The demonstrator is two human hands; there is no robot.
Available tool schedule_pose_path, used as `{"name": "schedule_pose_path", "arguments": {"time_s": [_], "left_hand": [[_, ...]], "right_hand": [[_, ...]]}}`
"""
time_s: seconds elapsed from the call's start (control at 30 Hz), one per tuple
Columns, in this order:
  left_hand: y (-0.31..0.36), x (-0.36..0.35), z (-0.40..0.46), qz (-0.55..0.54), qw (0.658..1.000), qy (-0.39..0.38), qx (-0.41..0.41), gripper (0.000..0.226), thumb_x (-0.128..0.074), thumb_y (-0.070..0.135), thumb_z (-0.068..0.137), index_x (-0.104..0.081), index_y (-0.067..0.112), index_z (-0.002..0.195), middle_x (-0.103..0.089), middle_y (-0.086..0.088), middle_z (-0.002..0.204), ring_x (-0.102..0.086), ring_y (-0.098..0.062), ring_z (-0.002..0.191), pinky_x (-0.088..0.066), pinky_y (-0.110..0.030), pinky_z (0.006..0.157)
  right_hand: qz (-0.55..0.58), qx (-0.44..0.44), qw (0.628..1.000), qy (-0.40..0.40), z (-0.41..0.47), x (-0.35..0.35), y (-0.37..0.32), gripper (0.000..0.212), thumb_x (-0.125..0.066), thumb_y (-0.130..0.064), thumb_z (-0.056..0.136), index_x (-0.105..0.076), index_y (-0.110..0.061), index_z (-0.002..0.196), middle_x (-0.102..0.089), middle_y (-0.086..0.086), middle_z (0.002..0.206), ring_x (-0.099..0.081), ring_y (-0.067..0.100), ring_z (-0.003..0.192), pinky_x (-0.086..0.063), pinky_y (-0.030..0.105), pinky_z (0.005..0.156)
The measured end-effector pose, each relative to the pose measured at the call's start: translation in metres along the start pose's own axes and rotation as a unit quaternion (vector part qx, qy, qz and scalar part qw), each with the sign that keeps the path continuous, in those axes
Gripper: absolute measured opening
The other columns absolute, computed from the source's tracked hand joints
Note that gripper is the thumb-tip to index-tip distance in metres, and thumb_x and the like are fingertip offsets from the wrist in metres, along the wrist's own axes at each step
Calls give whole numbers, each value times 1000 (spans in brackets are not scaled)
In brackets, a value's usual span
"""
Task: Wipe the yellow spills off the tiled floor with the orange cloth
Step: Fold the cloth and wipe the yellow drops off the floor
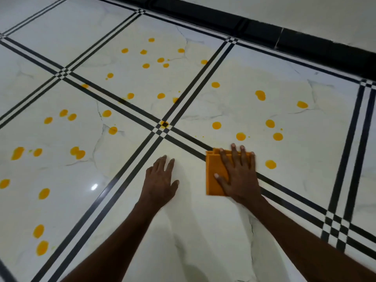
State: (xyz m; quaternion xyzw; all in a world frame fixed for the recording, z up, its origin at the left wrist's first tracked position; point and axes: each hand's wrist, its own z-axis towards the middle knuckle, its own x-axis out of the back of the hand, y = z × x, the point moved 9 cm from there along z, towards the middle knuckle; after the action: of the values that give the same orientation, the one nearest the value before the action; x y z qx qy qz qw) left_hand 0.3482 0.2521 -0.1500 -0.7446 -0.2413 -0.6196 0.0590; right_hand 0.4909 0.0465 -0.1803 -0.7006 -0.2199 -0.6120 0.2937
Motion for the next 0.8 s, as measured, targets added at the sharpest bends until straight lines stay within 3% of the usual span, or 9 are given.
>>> {"name": "schedule_pose_path", "arguments": {"time_s": [0.1, 0.17, 0.23, 0.3, 0.37, 0.47, 0.57, 0.67, 0.8], "left_hand": [[2, 0, 14, 2, 1000, 4, 19, 74, -50, 44, 96, -17, 17, 157, -14, -13, 164, -13, -29, 152, -19, -46, 120], [2, 0, 19, 1, 1000, 9, 29, 74, -50, 43, 96, -16, 17, 157, -13, -13, 164, -12, -29, 152, -19, -49, 120], [3, -4, 18, -7, 999, 14, 30, 72, -51, 40, 96, -20, 17, 156, -16, -14, 164, -15, -30, 151, -20, -52, 120], [3, -5, 15, -6, 999, 16, 28, 71, -52, 39, 96, -22, 16, 156, -18, -15, 163, -17, -31, 150, -22, -53, 119], [2, -5, 13, -3, 1000, 11, 28, 71, -52, 39, 96, -21, 16, 156, -18, -15, 163, -17, -31, 150, -22, -52, 119], [5, -5, 16, 0, 1000, -5, 29, 72, -51, 41, 97, -19, 17, 156, -16, -14, 164, -15, -30, 151, -20, -51, 119], [4, -2, 19, 5, 999, -10, 34, 71, -51, 41, 97, -19, 17, 156, -17, -13, 163, -16, -30, 150, -21, -51, 119], [3, -2, 19, -2, 999, -18, 37, 71, -52, 40, 97, -20, 17, 156, -17, -13, 163, -16, -31, 150, -21, -51, 119], [1, 0, 23, -11, 999, -12, 37, 70, -55, 38, 96, -25, 16, 154, -24, -13, 161, -22, -31, 148, -27, -53, 117]], "right_hand": [[16, 8, 1000, 10, 21, 6, -8, 78, -28, -64, 98, -18, -23, 164, -22, 15, 169, -17, 39, 156, -11, 63, 124], [75, -72, 990, 97, 3, 27, 5, 68, -37, -45, 99, -33, -11, 158, -47, 19, 155, -40, 38, 146, -24, 61, 120], [86, -205, 961, 165, -31, 43, 28, 58, -50, -31, 94, -48, -6, 146, -66, 19, 126, -58, 40, 119, -39, 57, 104], [75, -312, 940, 111, -48, 41, 41, 52, -60, -26, 91, -52, -4, 137, -65, 20, 118, -58, 40, 109, -41, 53, 93], [112, -383, 916, 43, -47, 31, 45, 43, -65, -23, 90, -55, -4, 127, -62, 20, 119, -58, 41, 110, -42, 51, 93], [186, -436, 880, 26, -36, 27, 53, 22, -64, -21, 89, -66, -7, 107, -70, 16, 107, -62, 39, 106, -47, 48, 95], [315, -432, 845, 32, -22, 25, 58, 19, -63, -20, 88, -69, -5, 98, -72, 15, 100, -65, 38, 100, -52, 42, 84], [417, -392, 819, 32, -14, 46, 59, 16, -61, -19, 93, -66, -5, 101, -65, 7, 92, -65, 32, 99, -42, 32, 75], [397, -260, 870, 131, 1, 134, 62, 16, -68, -21, 93, -66, -10, 104, -65, 1, 94, -61, 22, 87, -41, 29, 75]]}}
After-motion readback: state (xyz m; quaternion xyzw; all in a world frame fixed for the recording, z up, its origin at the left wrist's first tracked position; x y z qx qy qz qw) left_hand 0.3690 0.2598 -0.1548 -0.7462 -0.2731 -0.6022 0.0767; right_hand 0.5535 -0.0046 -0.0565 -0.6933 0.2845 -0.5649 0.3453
